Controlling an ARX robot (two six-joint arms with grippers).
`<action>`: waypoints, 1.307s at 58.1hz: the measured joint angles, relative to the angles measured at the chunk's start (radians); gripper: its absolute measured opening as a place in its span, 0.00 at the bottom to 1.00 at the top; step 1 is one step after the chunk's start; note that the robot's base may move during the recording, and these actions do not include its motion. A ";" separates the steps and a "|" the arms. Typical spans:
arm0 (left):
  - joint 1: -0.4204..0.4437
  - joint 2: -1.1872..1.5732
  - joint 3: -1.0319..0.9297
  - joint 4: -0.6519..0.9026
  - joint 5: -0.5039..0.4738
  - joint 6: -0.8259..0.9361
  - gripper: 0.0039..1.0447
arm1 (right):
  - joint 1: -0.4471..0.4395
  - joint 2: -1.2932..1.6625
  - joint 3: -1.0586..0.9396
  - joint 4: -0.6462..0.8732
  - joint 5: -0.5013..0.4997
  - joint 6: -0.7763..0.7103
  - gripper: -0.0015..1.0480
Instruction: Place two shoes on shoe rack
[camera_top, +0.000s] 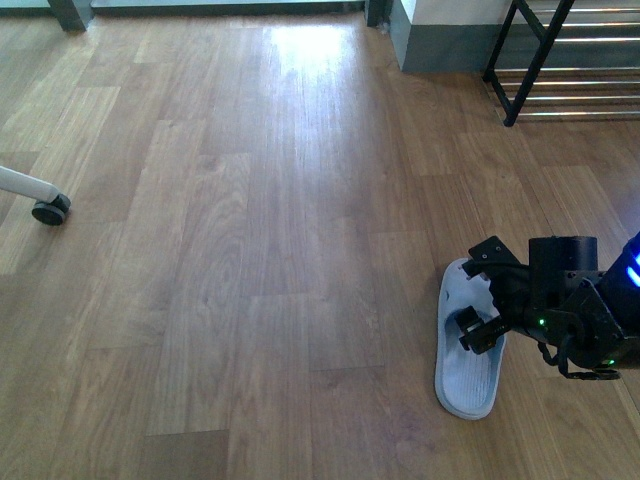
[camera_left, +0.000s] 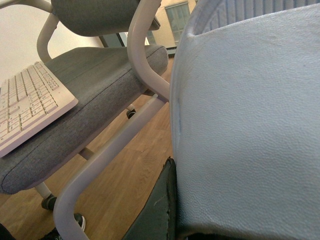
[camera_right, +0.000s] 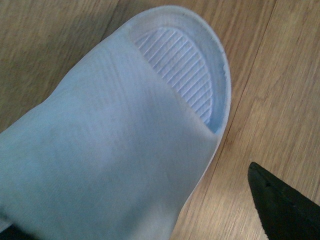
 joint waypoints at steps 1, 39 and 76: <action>0.000 0.000 0.000 0.000 0.000 0.000 0.02 | 0.000 0.011 0.013 0.005 0.003 -0.005 0.71; 0.000 0.000 0.000 0.000 0.000 0.000 0.02 | 0.016 -0.216 -0.245 0.302 -0.043 -0.110 0.02; 0.000 0.000 0.000 0.000 0.000 0.000 0.02 | -0.007 -1.804 -0.839 -0.463 -0.358 0.206 0.02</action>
